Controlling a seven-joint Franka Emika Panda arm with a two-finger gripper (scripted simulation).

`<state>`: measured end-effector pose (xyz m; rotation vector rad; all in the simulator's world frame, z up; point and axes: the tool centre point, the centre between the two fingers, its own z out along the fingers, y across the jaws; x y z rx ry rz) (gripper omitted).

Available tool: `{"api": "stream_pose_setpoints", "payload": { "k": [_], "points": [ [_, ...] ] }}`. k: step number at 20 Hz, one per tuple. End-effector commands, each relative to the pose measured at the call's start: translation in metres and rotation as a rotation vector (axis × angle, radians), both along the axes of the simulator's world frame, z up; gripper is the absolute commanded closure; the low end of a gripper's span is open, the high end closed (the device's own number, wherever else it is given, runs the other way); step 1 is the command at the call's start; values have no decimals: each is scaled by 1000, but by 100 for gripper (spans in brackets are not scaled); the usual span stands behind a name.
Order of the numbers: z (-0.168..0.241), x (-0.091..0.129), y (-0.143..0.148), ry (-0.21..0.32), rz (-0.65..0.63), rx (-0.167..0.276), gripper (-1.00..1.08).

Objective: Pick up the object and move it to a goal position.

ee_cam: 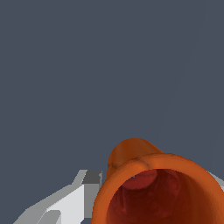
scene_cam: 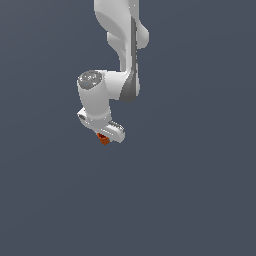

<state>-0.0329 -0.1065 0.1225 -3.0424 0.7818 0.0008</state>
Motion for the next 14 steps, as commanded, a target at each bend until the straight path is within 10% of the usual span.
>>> {"api": "stream_pose_setpoints", "payload": {
  "k": [1, 14],
  "points": [
    [26, 3, -9, -1, -1, -1, 108],
    [165, 20, -53, -1, -1, -1, 108]
  ]
}}
